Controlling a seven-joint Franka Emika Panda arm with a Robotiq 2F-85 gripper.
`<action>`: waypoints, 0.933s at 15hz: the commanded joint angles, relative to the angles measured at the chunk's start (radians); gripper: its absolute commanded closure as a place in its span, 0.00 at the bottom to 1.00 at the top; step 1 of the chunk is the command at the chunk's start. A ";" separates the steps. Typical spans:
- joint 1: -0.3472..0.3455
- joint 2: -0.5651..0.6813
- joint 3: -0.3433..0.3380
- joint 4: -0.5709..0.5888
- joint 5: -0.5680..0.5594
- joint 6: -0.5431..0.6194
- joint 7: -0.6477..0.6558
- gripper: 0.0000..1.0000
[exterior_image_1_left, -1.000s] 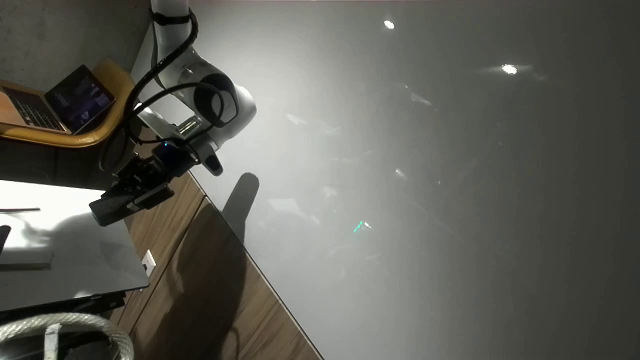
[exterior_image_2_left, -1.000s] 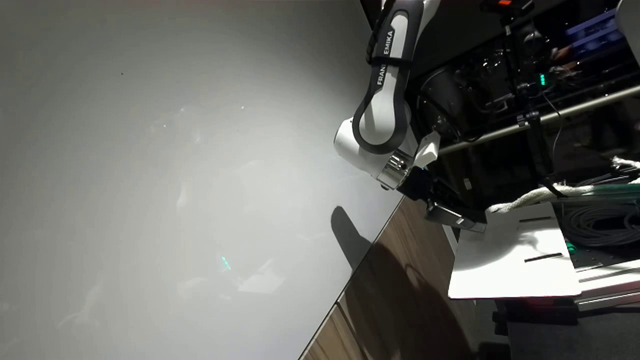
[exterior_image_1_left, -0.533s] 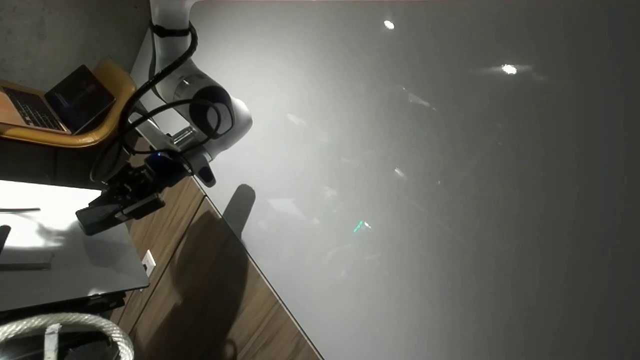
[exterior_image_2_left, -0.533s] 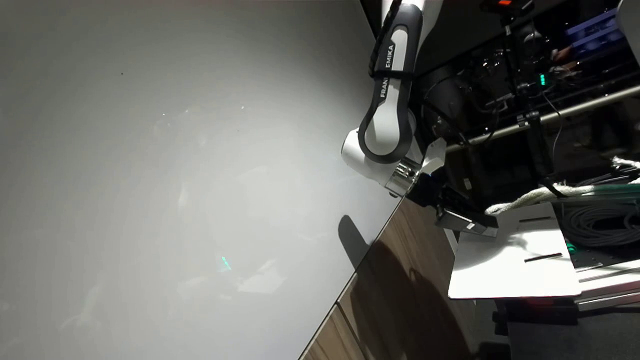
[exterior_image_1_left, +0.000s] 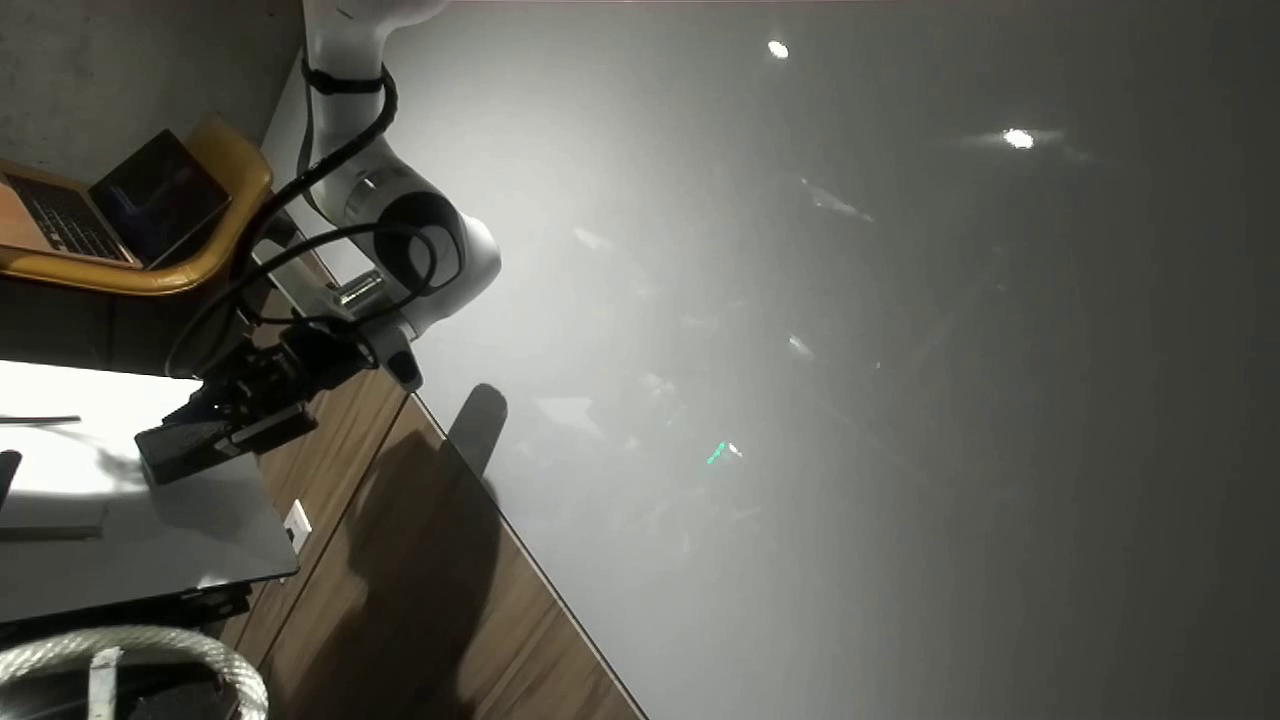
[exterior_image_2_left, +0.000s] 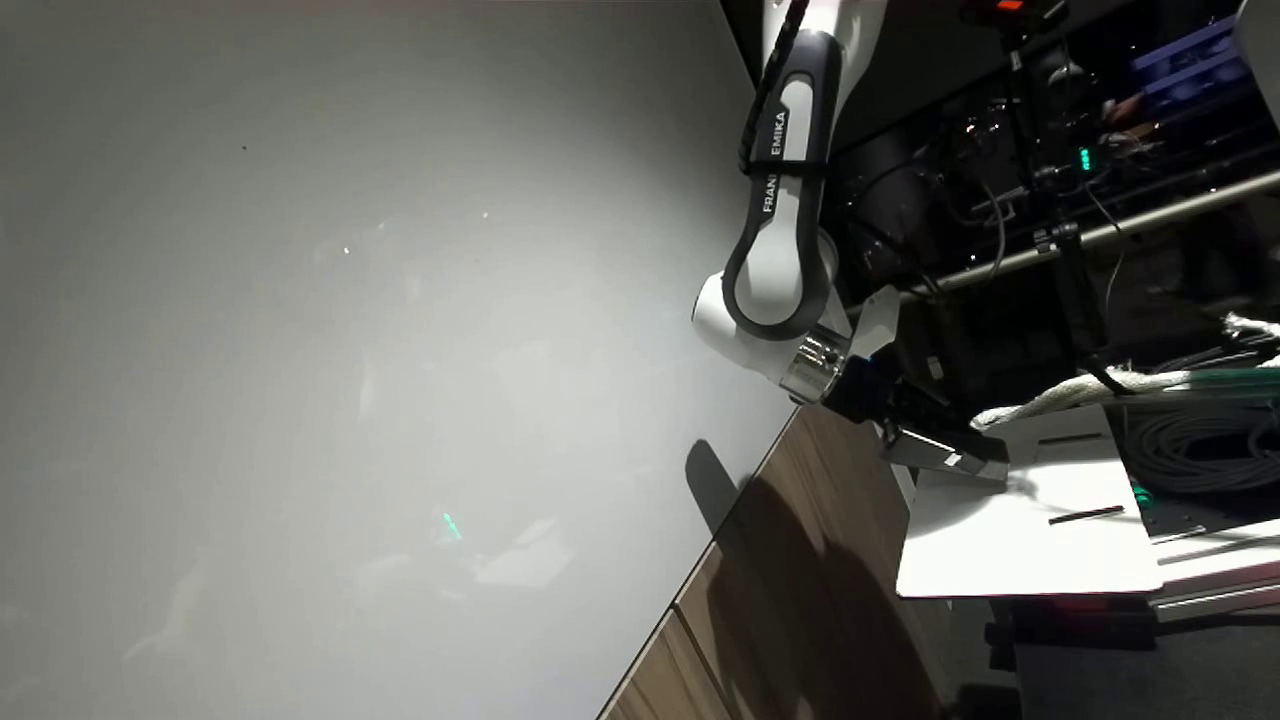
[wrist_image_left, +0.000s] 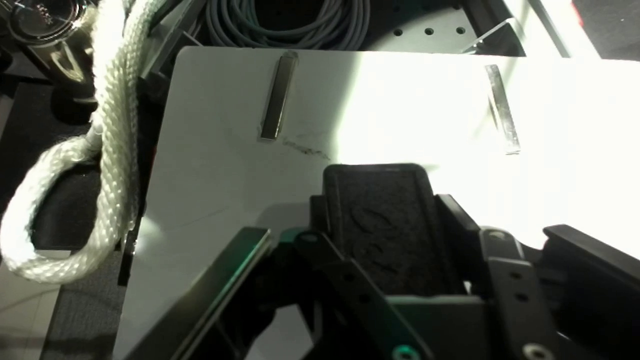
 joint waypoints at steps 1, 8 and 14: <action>-0.005 0.017 -0.007 0.027 0.030 -0.035 -0.025 0.64; -0.007 0.036 -0.012 0.042 0.032 -0.041 -0.021 0.00; -0.009 0.044 -0.019 0.050 0.033 -0.039 -0.021 0.00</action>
